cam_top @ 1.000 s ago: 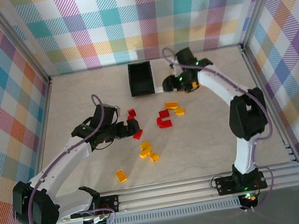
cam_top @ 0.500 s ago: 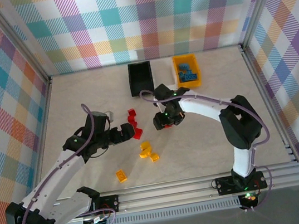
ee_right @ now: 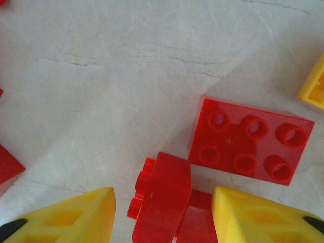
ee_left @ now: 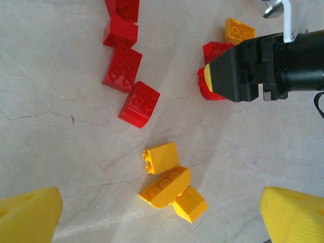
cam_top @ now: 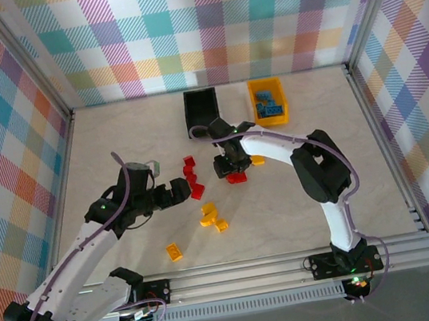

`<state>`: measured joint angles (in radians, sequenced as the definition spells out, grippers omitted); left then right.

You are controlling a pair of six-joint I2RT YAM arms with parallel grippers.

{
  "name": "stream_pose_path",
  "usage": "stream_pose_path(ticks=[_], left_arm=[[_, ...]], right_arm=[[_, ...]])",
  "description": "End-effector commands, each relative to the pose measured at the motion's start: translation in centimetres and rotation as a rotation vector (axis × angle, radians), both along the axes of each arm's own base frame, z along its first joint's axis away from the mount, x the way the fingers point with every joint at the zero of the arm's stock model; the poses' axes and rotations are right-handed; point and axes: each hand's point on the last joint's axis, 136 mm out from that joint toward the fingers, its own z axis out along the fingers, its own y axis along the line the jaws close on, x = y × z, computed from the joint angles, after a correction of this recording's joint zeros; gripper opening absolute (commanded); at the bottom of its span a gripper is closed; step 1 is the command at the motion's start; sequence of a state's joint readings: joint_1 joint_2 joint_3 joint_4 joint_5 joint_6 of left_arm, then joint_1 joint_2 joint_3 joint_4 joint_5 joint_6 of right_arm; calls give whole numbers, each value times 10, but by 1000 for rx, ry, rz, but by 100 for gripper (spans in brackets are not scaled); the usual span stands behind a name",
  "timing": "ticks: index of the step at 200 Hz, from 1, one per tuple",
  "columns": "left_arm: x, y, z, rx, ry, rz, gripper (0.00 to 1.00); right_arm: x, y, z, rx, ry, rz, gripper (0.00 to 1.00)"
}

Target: Sort the legos into containers by color

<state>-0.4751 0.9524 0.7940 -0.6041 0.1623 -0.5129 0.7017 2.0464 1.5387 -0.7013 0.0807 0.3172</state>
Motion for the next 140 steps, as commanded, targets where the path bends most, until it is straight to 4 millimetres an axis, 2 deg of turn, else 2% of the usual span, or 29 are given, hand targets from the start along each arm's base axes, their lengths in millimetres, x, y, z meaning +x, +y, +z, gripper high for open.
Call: stream_pose_path(ticks=[1, 102, 140], left_arm=[[-4, 9, -3, 16, 13, 29, 100], [-7, 13, -5, 17, 13, 38, 100], [-11, 18, -6, 19, 14, 46, 100]], right_arm=[[3, 0, -3, -24, 11, -9, 52], [8, 8, -17, -29, 31, -3, 43], [9, 10, -21, -33, 37, 0, 35]])
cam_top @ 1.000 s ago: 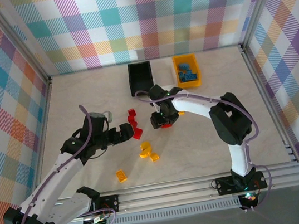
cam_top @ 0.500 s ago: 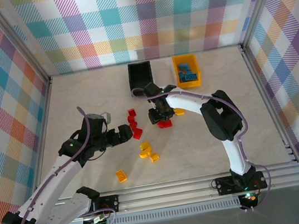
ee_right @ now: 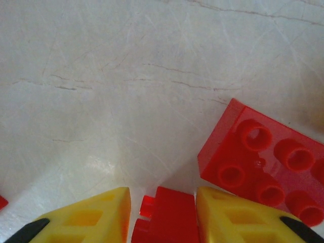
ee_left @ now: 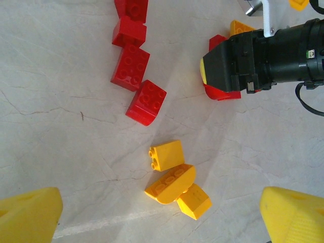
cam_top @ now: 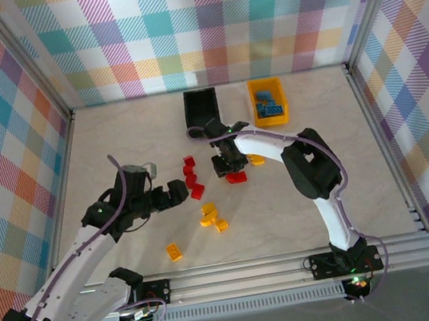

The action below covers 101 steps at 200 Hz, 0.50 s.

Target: Sort the legos into containers by color

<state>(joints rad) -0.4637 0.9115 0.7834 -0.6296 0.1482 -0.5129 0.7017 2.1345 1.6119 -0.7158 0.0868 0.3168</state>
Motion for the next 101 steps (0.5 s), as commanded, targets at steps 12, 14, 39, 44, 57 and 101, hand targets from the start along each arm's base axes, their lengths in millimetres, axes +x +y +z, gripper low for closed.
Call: stream_pose_path(ticks=[12, 14, 39, 44, 57, 101], left_arm=[[-7, 10, -8, 10, 24, 28, 100], [-7, 10, -8, 10, 23, 29, 100], [-6, 10, -8, 4, 24, 30, 100], [-5, 10, -7, 1, 23, 29, 100], [-5, 9, -7, -2, 22, 28, 100], [0, 5, -7, -5, 26, 19, 100]], right_arm=[[-2, 4, -2, -7, 15, 3, 33], [-2, 4, 0, -6, 14, 2, 33], [-3, 7, 10, 12, 6, 4, 32], [-3, 8, 14, 21, 3, 4, 32], [-2, 11, 27, 50, -5, 5, 32], [23, 13, 86, 109, -126, 6, 33]])
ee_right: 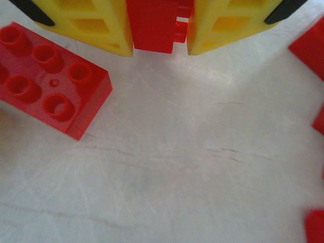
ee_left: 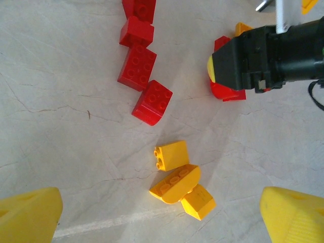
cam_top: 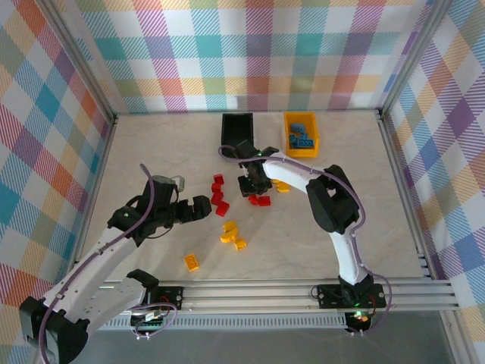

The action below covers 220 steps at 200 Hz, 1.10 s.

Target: Sort the legos into containers by color

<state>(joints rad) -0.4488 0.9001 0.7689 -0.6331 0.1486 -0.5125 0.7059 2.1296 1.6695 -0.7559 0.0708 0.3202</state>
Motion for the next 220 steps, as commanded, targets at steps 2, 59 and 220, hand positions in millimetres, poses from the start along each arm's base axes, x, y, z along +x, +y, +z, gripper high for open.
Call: stream_pose_path(ticks=[2, 59, 220], left_arm=[[1, 0, -4, -8, 21, 4, 100], [5, 0, -1, 11, 28, -10, 100], [13, -2, -5, -4, 72, 17, 100]], right_arm=[[23, 3, 71, 84, -125, -4, 33], [116, -37, 117, 91, -289, -107, 32], [226, -62, 101, 189, -403, -197, 51]])
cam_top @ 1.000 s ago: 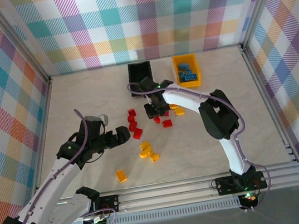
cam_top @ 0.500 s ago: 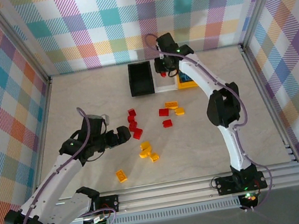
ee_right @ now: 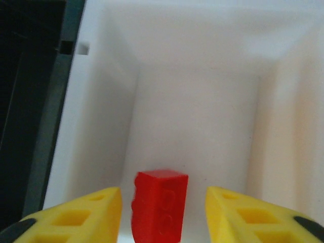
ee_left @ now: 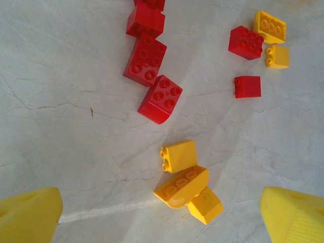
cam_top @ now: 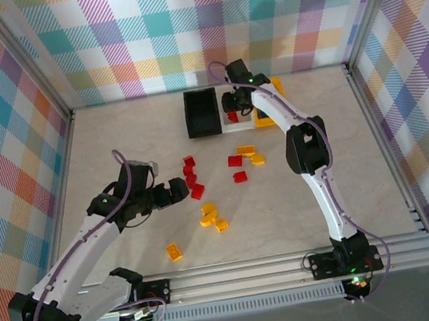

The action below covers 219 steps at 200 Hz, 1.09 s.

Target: Sort the legos into containers by color

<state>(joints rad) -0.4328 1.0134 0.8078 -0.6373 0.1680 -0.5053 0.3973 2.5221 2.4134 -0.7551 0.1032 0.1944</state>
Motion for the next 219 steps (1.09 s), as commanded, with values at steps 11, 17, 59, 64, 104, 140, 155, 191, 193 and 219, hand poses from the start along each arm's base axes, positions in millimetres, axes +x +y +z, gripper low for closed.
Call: stream_pose_path(ticks=[11, 17, 59, 64, 104, 140, 155, 191, 193, 219], left_arm=[[2, 2, 9, -31, -5, 22, 100], [1, 2, 9, -34, -7, 23, 100], [0, 3, 10, -43, -27, 27, 100], [0, 3, 10, -44, -29, 27, 100], [2, 1, 5, -49, -34, 19, 100], [3, -2, 8, -66, -46, 14, 100], [2, -1, 9, -68, -49, 14, 100], [-6, 5, 12, -59, -60, 25, 100], [-7, 6, 12, -60, -61, 26, 100], [-11, 9, 10, -51, -59, 29, 100]], right_arm=[[-6, 4, 60, 76, -68, 21, 52], [-13, 4, 67, 78, -67, 22, 52], [-122, 8, 82, 81, 56, 91, 66], [-139, 8, 76, 77, 87, 102, 68], [-251, 5, 20, 21, 309, 149, 75], [-288, 10, -21, -39, 387, 163, 78], [-288, 10, -32, -85, 380, 159, 78], [-279, 11, -53, -130, 381, 150, 78], [-278, 12, -53, -131, 382, 151, 78], [-270, 17, -65, -139, 392, 149, 78]])
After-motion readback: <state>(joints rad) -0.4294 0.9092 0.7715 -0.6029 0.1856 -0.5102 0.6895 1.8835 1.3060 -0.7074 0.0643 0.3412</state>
